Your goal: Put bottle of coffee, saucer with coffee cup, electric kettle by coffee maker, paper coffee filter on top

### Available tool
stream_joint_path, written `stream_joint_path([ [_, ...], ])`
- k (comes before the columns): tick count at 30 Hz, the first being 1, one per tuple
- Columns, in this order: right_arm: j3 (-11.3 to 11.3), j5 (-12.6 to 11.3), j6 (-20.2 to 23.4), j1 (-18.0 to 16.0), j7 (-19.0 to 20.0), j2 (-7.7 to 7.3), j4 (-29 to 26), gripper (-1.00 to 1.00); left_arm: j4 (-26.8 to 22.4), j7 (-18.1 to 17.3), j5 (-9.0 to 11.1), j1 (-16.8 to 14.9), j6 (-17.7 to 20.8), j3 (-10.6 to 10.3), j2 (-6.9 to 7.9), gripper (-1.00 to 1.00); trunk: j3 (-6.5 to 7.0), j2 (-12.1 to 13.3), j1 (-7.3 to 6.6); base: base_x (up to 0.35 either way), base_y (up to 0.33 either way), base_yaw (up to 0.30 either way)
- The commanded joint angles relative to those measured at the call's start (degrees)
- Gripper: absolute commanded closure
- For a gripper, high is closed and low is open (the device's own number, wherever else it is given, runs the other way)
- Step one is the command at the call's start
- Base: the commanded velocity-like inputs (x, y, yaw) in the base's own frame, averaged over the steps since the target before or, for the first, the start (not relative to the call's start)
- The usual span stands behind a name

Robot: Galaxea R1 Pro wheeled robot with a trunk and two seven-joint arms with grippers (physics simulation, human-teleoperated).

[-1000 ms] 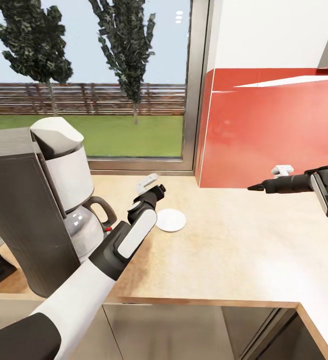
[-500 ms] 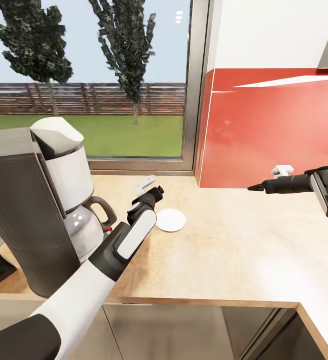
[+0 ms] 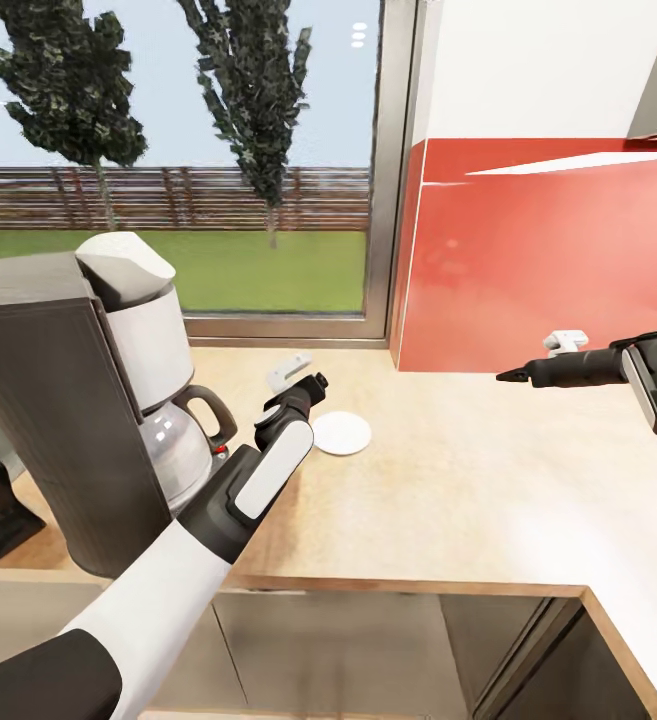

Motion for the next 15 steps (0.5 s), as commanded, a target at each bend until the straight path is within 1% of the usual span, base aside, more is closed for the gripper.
stream_joint_path([
  [1,0.09,0.60,0.06,-0.06,0.52,-0.04,-0.06,-1.00,-0.06,0.34,0.12,-0.06,0.31,-0.04,0.00,-1.00,-0.06,-0.04,0.00,-0.141,0.000,0.000],
  [6,0.09,0.60,0.06,-0.06,0.52,-0.04,-0.05,-1.00,-0.06,0.34,0.12,-0.06,0.35,-0.07,0.00,-1.00,-0.06,-0.04,0.00,-0.101,0.000,0.000],
  [15,0.09,0.60,0.06,-0.06,0.52,-0.04,0.13,-1.00,-0.06,-0.38,0.12,0.01,0.39,-0.04,0.00,-1.00,-0.06,-0.04,0.00,-0.013,0.000,0.000],
])
